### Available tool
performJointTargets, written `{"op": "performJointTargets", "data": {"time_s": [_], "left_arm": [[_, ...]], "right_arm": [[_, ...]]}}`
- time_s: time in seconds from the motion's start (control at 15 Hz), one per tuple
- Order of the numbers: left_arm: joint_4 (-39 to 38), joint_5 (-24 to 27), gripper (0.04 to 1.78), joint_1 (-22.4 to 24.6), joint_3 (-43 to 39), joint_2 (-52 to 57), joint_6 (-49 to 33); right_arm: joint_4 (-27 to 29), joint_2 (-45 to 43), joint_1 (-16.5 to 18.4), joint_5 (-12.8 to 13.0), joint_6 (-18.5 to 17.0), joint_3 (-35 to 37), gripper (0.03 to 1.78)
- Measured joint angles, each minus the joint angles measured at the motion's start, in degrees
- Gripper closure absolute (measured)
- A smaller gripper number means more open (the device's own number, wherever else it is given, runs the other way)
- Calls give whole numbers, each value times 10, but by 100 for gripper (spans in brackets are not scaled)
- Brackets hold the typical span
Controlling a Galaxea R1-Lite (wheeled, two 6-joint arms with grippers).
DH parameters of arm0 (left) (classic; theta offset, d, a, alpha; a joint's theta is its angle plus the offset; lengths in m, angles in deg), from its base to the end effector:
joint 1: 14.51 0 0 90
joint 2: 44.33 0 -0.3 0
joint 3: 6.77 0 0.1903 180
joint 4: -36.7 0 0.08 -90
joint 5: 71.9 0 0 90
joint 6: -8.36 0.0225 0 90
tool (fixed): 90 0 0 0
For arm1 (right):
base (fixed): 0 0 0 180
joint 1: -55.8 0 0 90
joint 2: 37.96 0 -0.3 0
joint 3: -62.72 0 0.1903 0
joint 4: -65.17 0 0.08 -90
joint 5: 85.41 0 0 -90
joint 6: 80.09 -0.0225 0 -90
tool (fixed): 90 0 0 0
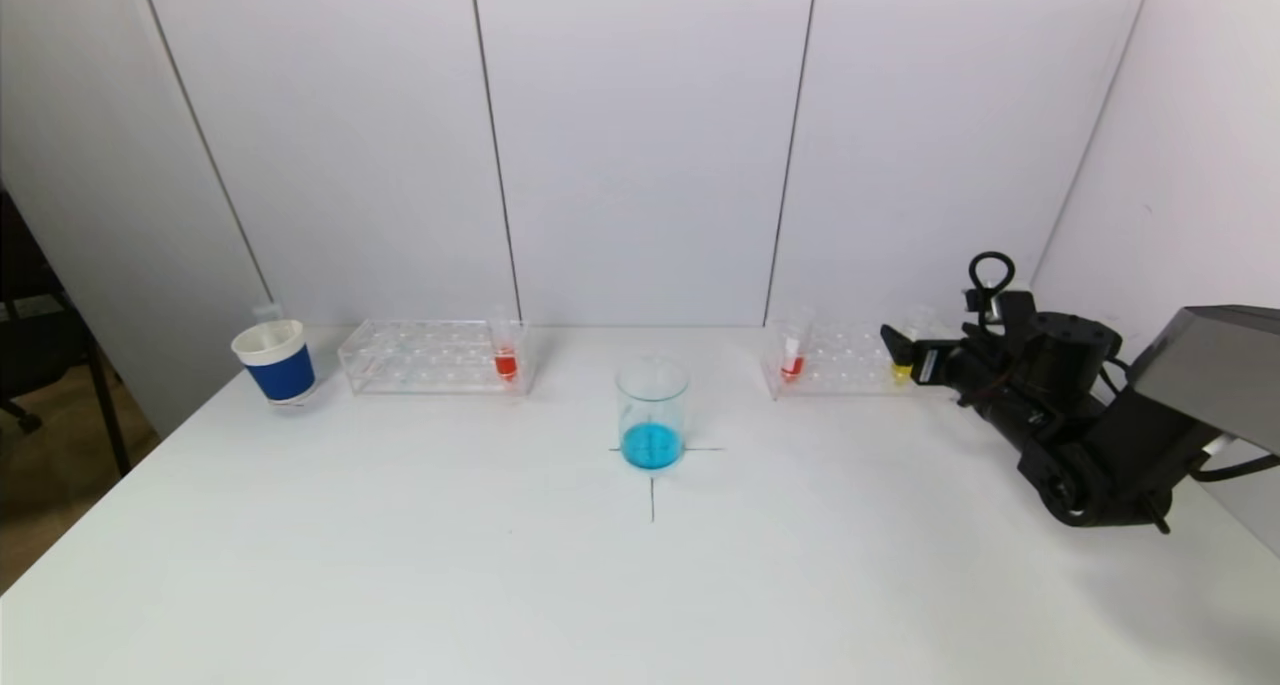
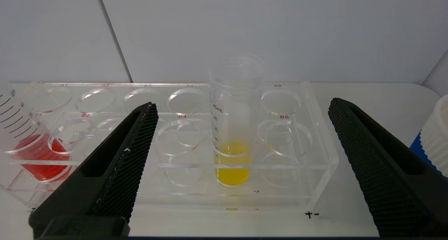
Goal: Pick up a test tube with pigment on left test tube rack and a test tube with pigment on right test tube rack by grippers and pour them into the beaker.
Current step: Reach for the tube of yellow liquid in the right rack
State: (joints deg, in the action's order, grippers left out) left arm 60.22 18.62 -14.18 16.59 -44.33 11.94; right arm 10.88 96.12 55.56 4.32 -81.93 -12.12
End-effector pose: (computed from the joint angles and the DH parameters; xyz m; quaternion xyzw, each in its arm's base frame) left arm -0.0228 -0.0003 0.0752 0.0312 0.0013 -0.0017 0.9995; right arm 0.4081 0.0018 0.0431 0.0161 0.0432 0.0038 0.9989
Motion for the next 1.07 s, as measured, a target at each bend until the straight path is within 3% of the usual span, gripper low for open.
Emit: {"op": "performJointTargets", "data": {"time_s": [1.07], "left_arm": [[0,0,6,0,0,0,0]], "right_arm": [[15,39,-3,1,2,-69,4]]}}
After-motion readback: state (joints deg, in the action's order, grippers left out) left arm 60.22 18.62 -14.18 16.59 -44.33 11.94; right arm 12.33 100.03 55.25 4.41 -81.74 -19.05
